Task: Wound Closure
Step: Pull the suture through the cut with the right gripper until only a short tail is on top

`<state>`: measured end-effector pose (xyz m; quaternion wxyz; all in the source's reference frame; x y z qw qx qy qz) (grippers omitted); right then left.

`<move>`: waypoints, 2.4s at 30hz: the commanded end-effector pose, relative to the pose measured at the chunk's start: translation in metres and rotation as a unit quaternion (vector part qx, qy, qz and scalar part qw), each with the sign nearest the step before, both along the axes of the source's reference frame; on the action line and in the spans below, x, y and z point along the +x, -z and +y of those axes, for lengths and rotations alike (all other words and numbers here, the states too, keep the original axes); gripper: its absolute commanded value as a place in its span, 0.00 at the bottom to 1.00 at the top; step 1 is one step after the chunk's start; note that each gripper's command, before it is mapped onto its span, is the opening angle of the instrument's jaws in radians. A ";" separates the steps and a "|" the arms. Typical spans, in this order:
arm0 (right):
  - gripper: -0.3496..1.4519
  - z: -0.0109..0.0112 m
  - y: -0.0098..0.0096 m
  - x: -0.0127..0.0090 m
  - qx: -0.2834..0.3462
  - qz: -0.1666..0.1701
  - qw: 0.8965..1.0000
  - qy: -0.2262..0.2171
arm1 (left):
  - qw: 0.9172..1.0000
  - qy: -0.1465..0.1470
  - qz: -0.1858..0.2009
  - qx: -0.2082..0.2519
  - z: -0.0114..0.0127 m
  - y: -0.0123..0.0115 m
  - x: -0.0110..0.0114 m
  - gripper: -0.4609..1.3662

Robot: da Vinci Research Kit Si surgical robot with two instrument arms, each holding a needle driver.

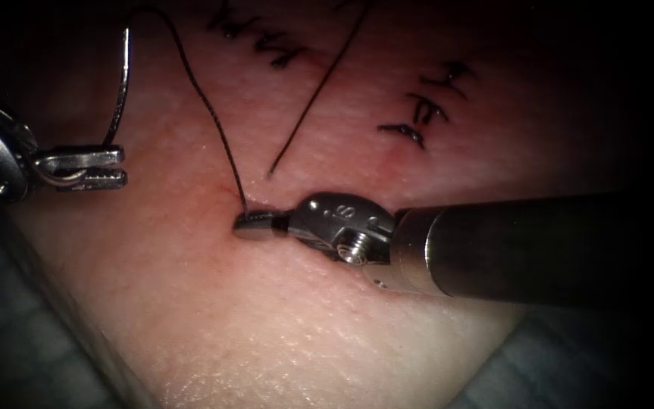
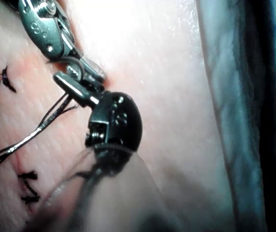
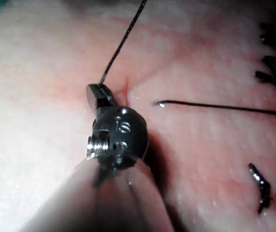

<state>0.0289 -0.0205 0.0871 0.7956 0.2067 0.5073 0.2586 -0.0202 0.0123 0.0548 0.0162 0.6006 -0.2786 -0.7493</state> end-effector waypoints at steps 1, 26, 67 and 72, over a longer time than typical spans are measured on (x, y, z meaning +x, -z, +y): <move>0.00 0.0000 0.0002 -0.0001 -0.001 -0.004 1.000 -0.004 | 1.000 -0.001 0.000 0.002 0.0000 -0.0001 0.0000 0.06; 0.00 -0.0053 0.0084 0.0034 0.160 -0.032 0.986 0.007 | 1.000 -0.006 -0.011 0.026 -0.0012 -0.0044 0.0000 0.06; 0.92 -0.0031 0.0110 0.0013 -0.072 -0.042 0.995 0.051 | 0.999 0.030 0.029 0.031 -0.0017 -0.0029 0.0068 0.06; 0.94 -0.0025 0.0102 -0.0007 -0.098 -0.050 0.992 0.062 | 0.998 0.040 0.031 0.027 -0.0012 -0.0030 0.0082 0.06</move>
